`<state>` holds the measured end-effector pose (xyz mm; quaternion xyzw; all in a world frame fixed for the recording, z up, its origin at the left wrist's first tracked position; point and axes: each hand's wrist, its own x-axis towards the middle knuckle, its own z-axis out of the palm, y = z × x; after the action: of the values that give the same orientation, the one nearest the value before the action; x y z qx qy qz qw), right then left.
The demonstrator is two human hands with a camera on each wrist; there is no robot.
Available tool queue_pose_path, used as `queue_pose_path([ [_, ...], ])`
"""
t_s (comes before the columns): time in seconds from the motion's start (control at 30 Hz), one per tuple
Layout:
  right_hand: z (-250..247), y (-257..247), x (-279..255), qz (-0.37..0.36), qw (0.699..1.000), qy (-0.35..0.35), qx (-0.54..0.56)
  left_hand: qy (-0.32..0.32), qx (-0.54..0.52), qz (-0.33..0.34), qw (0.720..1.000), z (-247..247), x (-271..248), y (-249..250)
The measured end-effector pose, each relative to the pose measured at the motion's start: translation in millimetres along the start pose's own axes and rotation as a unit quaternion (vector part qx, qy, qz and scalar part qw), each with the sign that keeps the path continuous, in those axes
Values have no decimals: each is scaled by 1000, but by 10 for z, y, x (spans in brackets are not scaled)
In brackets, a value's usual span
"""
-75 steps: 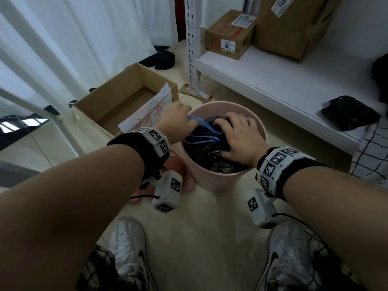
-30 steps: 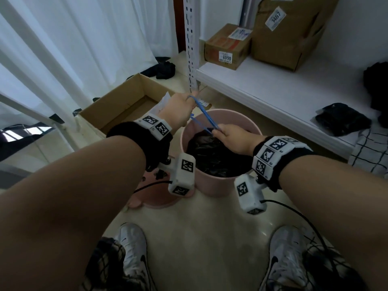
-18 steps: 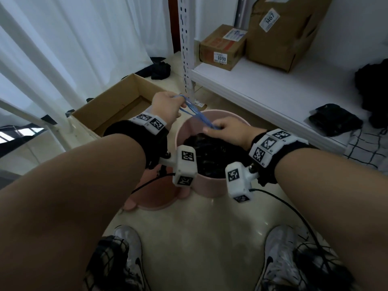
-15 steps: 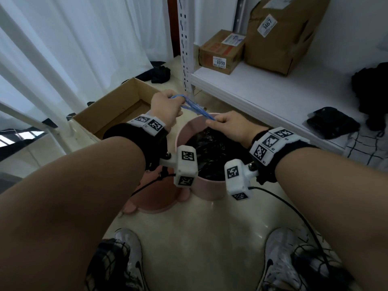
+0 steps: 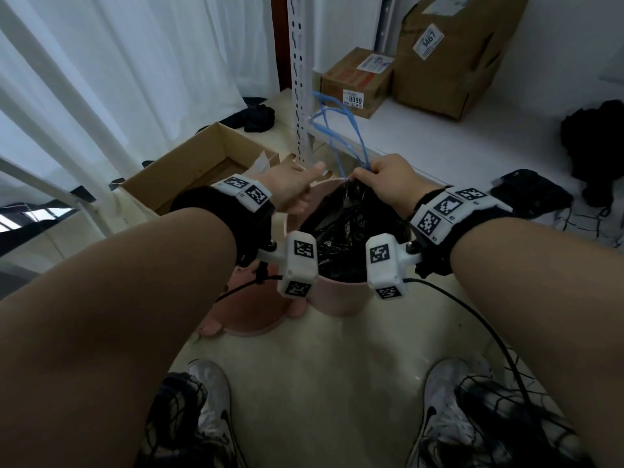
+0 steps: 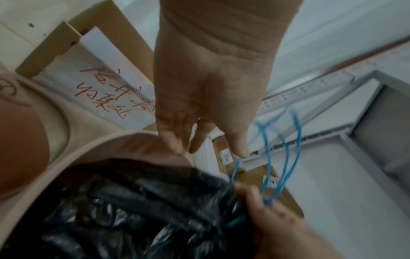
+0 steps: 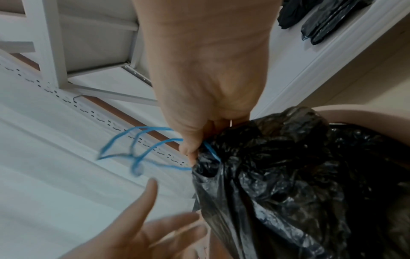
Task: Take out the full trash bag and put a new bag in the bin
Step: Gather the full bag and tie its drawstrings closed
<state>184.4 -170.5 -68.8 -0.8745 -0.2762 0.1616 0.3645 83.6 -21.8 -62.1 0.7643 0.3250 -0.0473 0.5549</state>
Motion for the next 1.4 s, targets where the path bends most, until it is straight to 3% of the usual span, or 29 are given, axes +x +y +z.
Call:
queue_pose_path([
  [0.13,45,11,24,-15,995,10,95,-55,17,75,996,204,70,27],
  [0.23,34,14,15,-19,988,-10,155,-53,-30,97,993,301,106,61],
  [0.3,20,12,-18,-20,982,-14,186,-14,-26,119,992,337,114,74],
  [0.4,-21,59,-43,-13,985,-31,169,36,-89,117,989,301,141,63],
  [0.5,-68,155,-18,4,994,-41,103,-13,-197,114,974,252,111,69],
  [0.57,-70,180,-15,7,996,-5,85,-37,-221,142,964,230,87,73],
  [0.63,-72,175,4,13,996,35,80,-9,-216,159,963,206,82,80],
  [0.8,-76,148,72,56,986,115,103,140,-217,143,955,161,129,83],
  [0.93,-45,110,39,70,956,133,250,140,-242,155,947,139,91,112],
  [1.1,-62,-81,8,23,933,95,346,34,-39,197,979,179,56,128],
  [1.27,-94,-298,-29,20,914,29,405,-26,-79,250,965,360,-22,224],
  [1.4,-144,-244,-79,-21,930,16,367,40,-10,265,963,396,-1,225],
])
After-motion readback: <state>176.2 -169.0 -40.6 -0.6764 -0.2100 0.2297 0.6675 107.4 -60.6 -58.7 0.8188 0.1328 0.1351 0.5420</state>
